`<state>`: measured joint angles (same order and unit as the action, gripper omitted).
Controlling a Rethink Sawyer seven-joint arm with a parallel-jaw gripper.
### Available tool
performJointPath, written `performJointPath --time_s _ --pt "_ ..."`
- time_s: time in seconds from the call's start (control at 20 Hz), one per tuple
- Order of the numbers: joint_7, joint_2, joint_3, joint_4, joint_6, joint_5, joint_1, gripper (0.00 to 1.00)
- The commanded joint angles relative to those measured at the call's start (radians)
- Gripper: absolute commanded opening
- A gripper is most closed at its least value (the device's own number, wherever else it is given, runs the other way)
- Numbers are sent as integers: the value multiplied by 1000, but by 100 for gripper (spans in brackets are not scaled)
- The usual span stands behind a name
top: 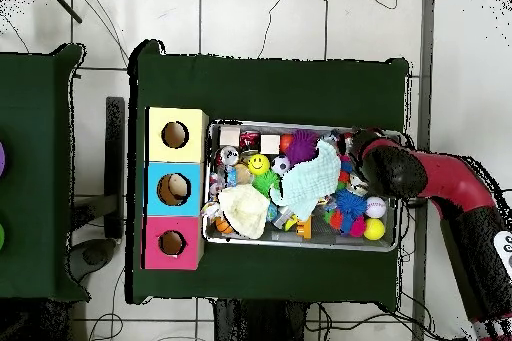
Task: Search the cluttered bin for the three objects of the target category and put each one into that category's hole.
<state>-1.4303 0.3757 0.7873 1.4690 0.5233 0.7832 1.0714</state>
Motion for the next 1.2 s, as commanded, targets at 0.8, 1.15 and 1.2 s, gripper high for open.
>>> performJointPath --time_s 0.8,1.15,1.2 --pt "159 145 -48 128 70 38 -2 100" --pt "184 117 -68 110 89 51 8 100" --pt "181 105 -74 106 85 58 7 100"
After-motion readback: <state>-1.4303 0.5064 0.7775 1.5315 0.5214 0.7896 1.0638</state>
